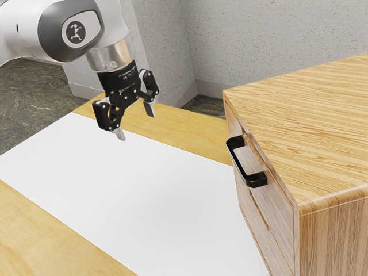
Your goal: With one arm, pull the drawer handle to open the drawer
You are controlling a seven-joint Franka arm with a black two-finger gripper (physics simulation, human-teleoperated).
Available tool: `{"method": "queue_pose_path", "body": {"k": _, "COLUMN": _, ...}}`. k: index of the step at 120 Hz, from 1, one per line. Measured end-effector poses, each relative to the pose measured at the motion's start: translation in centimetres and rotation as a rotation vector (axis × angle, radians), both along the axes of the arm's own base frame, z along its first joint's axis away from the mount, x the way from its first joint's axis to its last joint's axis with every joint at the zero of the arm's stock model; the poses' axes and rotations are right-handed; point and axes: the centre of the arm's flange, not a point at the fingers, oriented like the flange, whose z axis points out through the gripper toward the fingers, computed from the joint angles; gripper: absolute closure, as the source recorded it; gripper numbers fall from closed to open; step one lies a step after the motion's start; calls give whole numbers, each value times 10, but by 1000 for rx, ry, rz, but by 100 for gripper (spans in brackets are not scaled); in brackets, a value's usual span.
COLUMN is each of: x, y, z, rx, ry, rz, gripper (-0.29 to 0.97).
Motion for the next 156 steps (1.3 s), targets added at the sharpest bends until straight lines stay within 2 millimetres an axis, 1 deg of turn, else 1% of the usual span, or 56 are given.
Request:
{"method": "queue_pose_path", "body": {"k": 28, "x": 0, "y": 2, "z": 0, "rx": -27, "ry": -2, "rz": 43, "gripper": 0}}
{"method": "queue_pose_path", "body": {"k": 40, "x": -5, "y": 12, "z": 17, "rx": -50, "ry": -38, "rz": 72, "gripper": 0}}
{"method": "queue_pose_path", "body": {"k": 42, "x": -11, "y": 13, "z": 29, "rx": -46, "ry": -61, "rz": 75, "gripper": 0}}
{"method": "queue_pose_path", "body": {"k": 47, "x": -29, "y": 16, "z": 75, "rx": -37, "ry": -154, "rz": 80, "gripper": 0}}
{"method": "queue_pose_path", "body": {"k": 50, "x": -37, "y": 18, "z": 94, "rx": -33, "ry": -197, "rz": 84, "gripper": 0}}
{"method": "queue_pose_path", "body": {"k": 55, "x": -43, "y": 21, "z": 113, "rx": -34, "ry": -249, "rz": 87, "gripper": 0}}
{"method": "queue_pose_path", "body": {"k": 60, "x": -43, "y": 20, "z": 120, "rx": -48, "ry": -285, "rz": 80, "gripper": 0}}
{"method": "queue_pose_path", "body": {"k": 67, "x": -37, "y": 13, "z": 120, "rx": -91, "ry": -317, "rz": 50, "gripper": 0}}
{"method": "queue_pose_path", "body": {"k": 74, "x": -32, "y": 0, "z": 123, "rx": -135, "ry": -358, "rz": 7, "gripper": 0}}
{"method": "queue_pose_path", "body": {"k": 84, "x": -18, "y": -27, "z": 119, "rx": -229, "ry": -423, "rz": -69, "gripper": 0}}
{"method": "queue_pose_path", "body": {"k": 90, "x": -13, "y": -45, "z": 115, "rx": -280, "ry": -453, "rz": -115, "gripper": 0}}
{"method": "queue_pose_path", "body": {"k": 94, "x": -14, "y": -60, "z": 111, "rx": -309, "ry": -466, "rz": -151, "gripper": 1}}
{"method": "queue_pose_path", "body": {"k": 98, "x": -19, "y": -78, "z": 111, "rx": -332, "ry": -482, "rz": -197, "gripper": 1}}
{"method": "queue_pose_path", "body": {"k": 106, "x": -46, "y": -132, "z": 115, "rx": -390, "ry": -515, "rz": -349, "gripper": 2}}
{"method": "queue_pose_path", "body": {"k": 109, "x": -53, "y": -140, "z": 117, "rx": -424, "ry": -530, "rz": -404, "gripper": 2}}
{"method": "queue_pose_path", "body": {"k": 114, "x": -51, "y": -135, "z": 114, "rx": -452, "ry": -549, "rz": -445, "gripper": 3}}
{"method": "queue_pose_path", "body": {"k": 121, "x": -45, "y": -121, "z": 98, "rx": -464, "ry": -556, "rz": -470, "gripper": 4}}
{"method": "queue_pose_path", "body": {"k": 127, "x": -40, "y": -113, "z": 82, "rx": -432, "ry": -556, "rz": -490, "gripper": 3}}
{"method": "queue_pose_path", "body": {"k": 132, "x": -39, "y": -109, "z": 73, "rx": -389, "ry": -561, "rz": -513, "gripper": 3}}
{"method": "queue_pose_path", "body": {"k": 150, "x": -39, "y": -92, "z": 50, "rx": -287, "ry": -568, "rz": -573, "gripper": 5}}
{"method": "queue_pose_path", "body": {"k": 153, "x": -40, "y": -92, "z": 48, "rx": -278, "ry": -570, "rz": -583, "gripper": 5}}
{"method": "queue_pose_path", "body": {"k": 156, "x": -44, "y": -97, "z": 51, "rx": -267, "ry": -577, "rz": -600, "gripper": 6}}
